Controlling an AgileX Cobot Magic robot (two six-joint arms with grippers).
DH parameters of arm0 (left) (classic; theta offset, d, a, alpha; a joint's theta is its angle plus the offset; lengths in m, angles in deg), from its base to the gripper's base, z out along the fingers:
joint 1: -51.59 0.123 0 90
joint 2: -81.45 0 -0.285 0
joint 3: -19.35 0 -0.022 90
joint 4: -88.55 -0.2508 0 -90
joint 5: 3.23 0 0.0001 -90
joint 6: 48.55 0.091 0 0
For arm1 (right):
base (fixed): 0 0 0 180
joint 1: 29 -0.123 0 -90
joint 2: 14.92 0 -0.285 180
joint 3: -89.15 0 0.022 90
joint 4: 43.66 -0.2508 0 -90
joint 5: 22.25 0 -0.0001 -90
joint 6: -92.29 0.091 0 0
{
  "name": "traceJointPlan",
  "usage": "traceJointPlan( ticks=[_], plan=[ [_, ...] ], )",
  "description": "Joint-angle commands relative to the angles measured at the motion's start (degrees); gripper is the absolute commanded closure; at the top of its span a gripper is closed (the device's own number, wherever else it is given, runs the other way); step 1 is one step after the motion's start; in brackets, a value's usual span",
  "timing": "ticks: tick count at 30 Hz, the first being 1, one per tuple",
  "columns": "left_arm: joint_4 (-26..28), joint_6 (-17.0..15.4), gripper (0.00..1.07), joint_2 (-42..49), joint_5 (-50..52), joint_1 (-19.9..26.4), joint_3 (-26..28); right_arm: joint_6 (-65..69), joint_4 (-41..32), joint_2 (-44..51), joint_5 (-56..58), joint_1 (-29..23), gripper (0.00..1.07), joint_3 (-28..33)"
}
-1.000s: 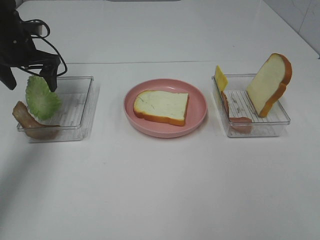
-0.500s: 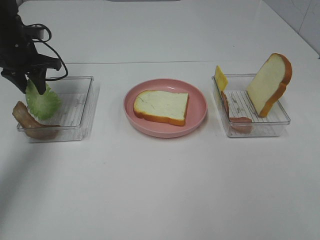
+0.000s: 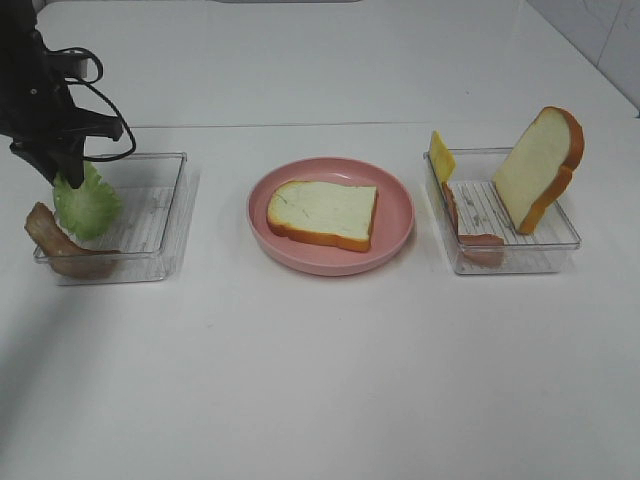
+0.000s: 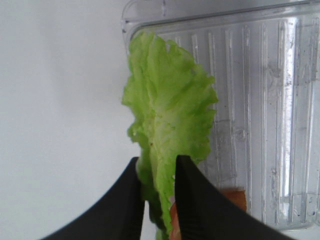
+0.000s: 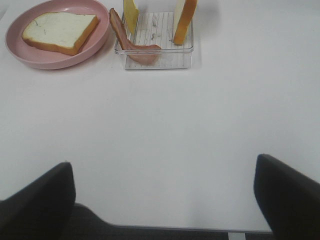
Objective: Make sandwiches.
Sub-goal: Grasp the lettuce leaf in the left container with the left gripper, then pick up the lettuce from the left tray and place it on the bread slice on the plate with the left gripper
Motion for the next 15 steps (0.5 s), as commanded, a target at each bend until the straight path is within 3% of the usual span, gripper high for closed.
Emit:
traceJointPlan(
  ticks=[1,3,11,15],
  plan=[
    [-0.1,-0.2,0.91,0.2,-4.9,0.0,0.0,-0.3,0.1,1.2,-0.3,0.1,0.13,0.1],
    [-0.1,-0.3,1.07,0.2,-5.4,0.0,0.0,-0.3,0.1,1.2,-0.3,0.1,0.13,0.1],
    [-0.5,-0.5,1.07,0.5,-5.4,0.0,0.9,-0.3,0.1,1.2,-0.3,0.1,0.13,0.1],
    [-0.1,-3.7,1.07,3.1,-5.4,-0.5,3.0,-0.3,0.1,1.2,-0.3,0.1,0.13,0.1]
  ],
)
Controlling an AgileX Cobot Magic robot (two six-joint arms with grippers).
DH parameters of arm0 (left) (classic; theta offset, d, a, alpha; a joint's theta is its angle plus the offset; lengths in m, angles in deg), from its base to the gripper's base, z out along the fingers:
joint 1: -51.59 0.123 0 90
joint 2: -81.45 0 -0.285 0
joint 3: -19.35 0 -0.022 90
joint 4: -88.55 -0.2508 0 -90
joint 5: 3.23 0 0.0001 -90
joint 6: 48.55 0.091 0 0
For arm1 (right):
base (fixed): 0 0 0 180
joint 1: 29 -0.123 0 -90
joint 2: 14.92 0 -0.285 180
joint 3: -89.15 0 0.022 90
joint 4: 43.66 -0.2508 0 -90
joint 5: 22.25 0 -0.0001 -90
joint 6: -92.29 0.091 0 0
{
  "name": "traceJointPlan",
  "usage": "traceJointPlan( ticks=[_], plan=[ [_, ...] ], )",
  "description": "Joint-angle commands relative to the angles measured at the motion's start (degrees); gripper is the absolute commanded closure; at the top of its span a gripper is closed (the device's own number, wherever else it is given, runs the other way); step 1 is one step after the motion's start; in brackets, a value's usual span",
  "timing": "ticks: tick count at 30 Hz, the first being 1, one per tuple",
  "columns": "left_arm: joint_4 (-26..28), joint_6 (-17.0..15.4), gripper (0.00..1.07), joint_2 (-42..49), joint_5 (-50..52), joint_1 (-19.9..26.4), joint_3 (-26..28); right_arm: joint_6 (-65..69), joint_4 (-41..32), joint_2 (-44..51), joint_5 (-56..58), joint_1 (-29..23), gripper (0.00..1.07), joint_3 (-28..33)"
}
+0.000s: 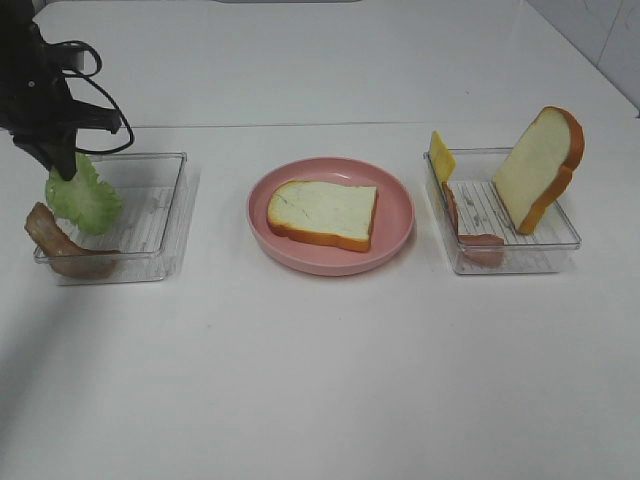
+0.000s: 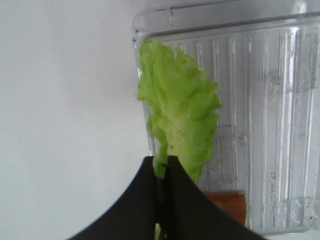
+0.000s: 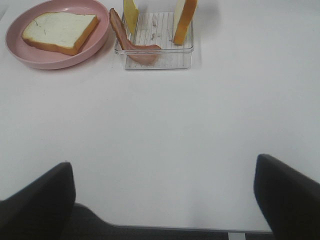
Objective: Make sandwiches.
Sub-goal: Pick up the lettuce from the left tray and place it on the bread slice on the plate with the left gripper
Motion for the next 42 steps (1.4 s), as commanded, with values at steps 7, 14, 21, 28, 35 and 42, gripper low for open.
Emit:
traceJointPlan(
  ticks=[7,14,21,28,35,42],
  plan=[
    [2.3,-2.3,1.07,7.0,-5.0,-0.5,1.5,-0.3,0.1,1.2,-0.3,0.1,0.13,0.1],
    [12.3,3.0,1.07,12.5,-4.9,-0.9,1.5,-0.3,0.1,1.2,-0.3,0.1,0.13,0.1],
    [24.6,8.4,1.07,12.4,-4.5,-6.2,1.5,-0.3,0.0,1.2,-0.3,0.1,0.13,0.1],
    [32.2,10.6,1.07,9.0,-0.1,-13.8,1.5,-0.3,-0.1,1.2,-0.3,0.1,0.13,0.1],
    [36.8,15.0,1.07,3.6,6.1,-21.0,2.3,-0.3,-0.1,1.2,-0.3,0.1,0.13,0.1],
    [37.9,15.8,1.07,-1.3,9.6,-23.5,5.2,-0.3,-0.1,1.2,-0.3,0.1,0.13,0.1]
  ],
)
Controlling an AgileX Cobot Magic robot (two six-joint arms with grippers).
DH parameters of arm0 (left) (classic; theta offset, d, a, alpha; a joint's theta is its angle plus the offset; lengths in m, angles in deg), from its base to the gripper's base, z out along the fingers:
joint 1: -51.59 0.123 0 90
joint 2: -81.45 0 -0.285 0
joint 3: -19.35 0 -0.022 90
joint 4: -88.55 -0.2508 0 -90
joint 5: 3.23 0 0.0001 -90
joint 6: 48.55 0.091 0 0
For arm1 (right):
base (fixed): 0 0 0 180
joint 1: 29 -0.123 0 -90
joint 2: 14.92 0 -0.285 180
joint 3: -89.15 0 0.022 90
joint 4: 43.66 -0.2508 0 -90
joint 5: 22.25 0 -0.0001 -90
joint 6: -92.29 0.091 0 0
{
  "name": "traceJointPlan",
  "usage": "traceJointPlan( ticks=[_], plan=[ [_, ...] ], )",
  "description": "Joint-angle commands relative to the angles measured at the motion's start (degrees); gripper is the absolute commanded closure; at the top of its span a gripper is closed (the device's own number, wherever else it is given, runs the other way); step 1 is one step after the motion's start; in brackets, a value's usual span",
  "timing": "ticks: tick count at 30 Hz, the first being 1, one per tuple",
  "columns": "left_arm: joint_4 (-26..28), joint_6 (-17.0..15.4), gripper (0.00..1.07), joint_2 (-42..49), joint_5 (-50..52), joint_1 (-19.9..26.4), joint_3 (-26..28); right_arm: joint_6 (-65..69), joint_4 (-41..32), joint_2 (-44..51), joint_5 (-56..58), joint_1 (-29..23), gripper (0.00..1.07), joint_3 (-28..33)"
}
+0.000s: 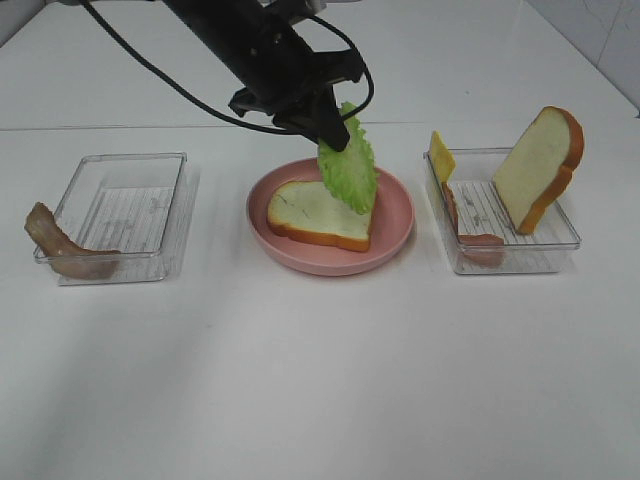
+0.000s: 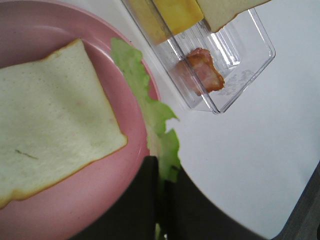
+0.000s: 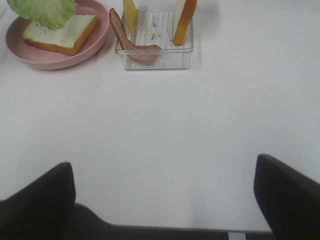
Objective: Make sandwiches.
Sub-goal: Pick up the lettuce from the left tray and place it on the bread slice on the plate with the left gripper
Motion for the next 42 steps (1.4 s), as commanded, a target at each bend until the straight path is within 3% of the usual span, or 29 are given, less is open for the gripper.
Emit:
traceJointPlan(
  ticks=[1,16,22,24,34,42],
  plan=[
    [2.2,0.5,1.07,-2.0,1.3,-0.5,1.5,-0.3,-0.1,1.2,-0.3,0.1,0.13,0.1],
    [1.0,2.9,1.07,-6.4,1.1,-0.3,2.8,-0.3,-0.1,1.2,-0.3,0.1,0.13,0.1],
    [-6.6,0.9,1.07,-6.7,2.1,-0.3,2.9,-0.3,-0.1,1.2,-0.3,0.1,0.13,0.1],
    [-9.3,-1.3,1.07,-6.7,3.2,-0.3,2.9,-0.3,-0.1,1.2,-0.3,0.1,0.13,0.1],
    [-13.9,-2.8,1.07,-6.8,4.5,-0.3,2.9,-0.3,-0.1,1.2,-0.3,0.1,0.13,0.1],
    [-14.3,-3.3,1.07,-6.8,4.7,-0.3,2.9,-0.3,-0.1,1.2,-0.3,0.1,0.13,0.1]
  ],
)
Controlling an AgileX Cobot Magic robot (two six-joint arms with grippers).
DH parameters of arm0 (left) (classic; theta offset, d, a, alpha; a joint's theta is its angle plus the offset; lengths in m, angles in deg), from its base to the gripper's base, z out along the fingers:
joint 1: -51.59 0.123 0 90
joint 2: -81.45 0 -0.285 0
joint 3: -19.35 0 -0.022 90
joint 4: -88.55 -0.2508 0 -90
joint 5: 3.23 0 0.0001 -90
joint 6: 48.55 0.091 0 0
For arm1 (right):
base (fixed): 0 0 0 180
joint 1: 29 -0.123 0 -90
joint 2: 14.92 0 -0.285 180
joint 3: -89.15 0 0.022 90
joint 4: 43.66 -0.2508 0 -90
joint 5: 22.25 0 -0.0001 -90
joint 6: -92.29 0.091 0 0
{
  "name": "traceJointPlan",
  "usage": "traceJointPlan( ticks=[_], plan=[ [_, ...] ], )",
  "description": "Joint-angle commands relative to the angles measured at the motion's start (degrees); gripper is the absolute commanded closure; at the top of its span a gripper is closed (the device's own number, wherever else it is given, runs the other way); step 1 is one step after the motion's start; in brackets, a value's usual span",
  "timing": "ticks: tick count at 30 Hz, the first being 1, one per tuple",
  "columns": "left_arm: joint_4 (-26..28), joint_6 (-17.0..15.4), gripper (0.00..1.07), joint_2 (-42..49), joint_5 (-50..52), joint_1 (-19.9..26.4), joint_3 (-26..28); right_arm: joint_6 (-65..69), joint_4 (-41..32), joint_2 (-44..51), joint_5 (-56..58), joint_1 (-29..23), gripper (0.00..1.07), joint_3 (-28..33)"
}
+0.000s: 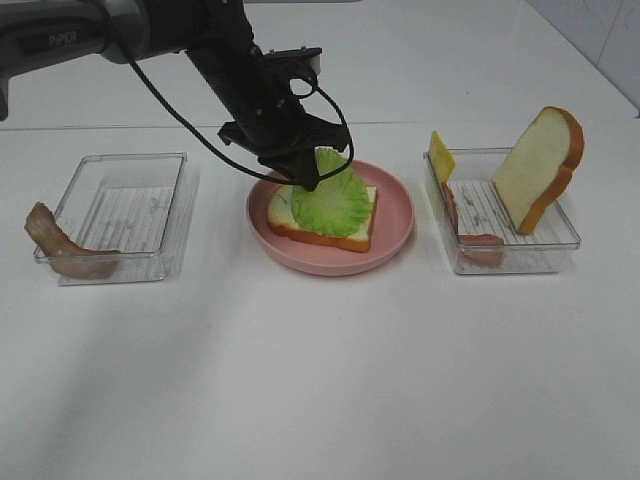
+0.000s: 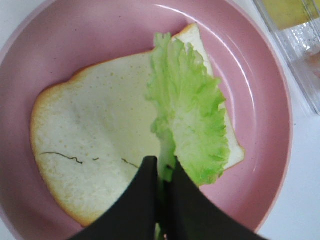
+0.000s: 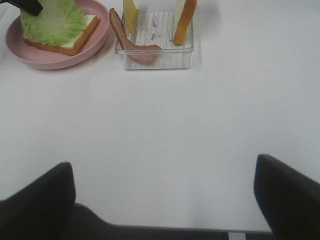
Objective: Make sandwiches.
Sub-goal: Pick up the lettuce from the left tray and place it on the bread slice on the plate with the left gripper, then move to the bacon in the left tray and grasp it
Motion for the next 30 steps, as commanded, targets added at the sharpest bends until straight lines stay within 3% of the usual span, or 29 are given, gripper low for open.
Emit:
traceJointPlan(
  ticks=[1,6,7,8,10,11,12,13,14,18,21,24,28,30],
  plan=[
    [-0.1,-0.3,1.07,0.1,0.6,-0.2,0.4,-0.3,-0.1,1.2,-0.3,0.1,0.13,0.1],
    [-0.3,-0.4,1.03,0.1,1.2,-0.2,0.4,-0.3,-0.1,1.2,-0.3,0.1,0.13,0.1],
    [-0.3,-0.4,0.92,0.1,1.5,-0.2,0.4,-0.3,-0.1,1.2,-0.3,0.1,0.13,0.1],
    [-0.3,-0.4,0.92,0.1,1.5,-0.2,0.4,-0.3,-0.1,1.2,-0.3,0.1,0.13,0.1],
    [-0.7,-1.2,0.60,0.2,1.8,-0.2,0.5,-0.3,-0.1,1.2,-0.3,0.1,0.13,0.1],
    [-0.7,-1.2,0.60,0.2,1.8,-0.2,0.5,-0.3,-0.1,1.2,-0.3,0.1,0.13,0.1],
    [-1.9,-3.8,0.30,0.2,1.3,-0.2,1.5,-0.3,-0.1,1.2,-0.3,0.1,0.13,0.1],
    [-1.9,-3.8,0.30,0.2,1.3,-0.2,1.5,-0.3,-0.1,1.2,-0.3,0.1,0.13,0.1],
    [-4.4,-5.7,0.05,0.2,-0.7,-0.3,3.4,-0.3,-0.1,1.2,-0.3,0.1,0.13,0.1],
    [-8.1,-6.8,0.05,0.2,-5.9,-0.3,8.4,-0.3,-0.1,1.2,-0.3,0.1,0.13,0.1],
    [-10.8,-9.3,0.05,0.2,-16.0,-0.3,15.1,-0.3,-0.1,1.2,-0.3,0.1,0.13,0.1],
    [-12.3,-11.1,0.05,0.9,-17.4,-0.2,18.2,-0.3,-0.1,1.2,-0.3,0.1,0.13,0.1],
    [-13.1,-11.1,0.05,2.4,-17.4,-0.2,17.9,-0.3,-0.1,1.2,-0.3,0.1,0.13,0.1],
    [-15.2,-11.2,0.05,6.5,-17.4,0.9,12.8,-0.3,-0.1,1.2,-0.3,0.1,0.13,0.1]
  ],
)
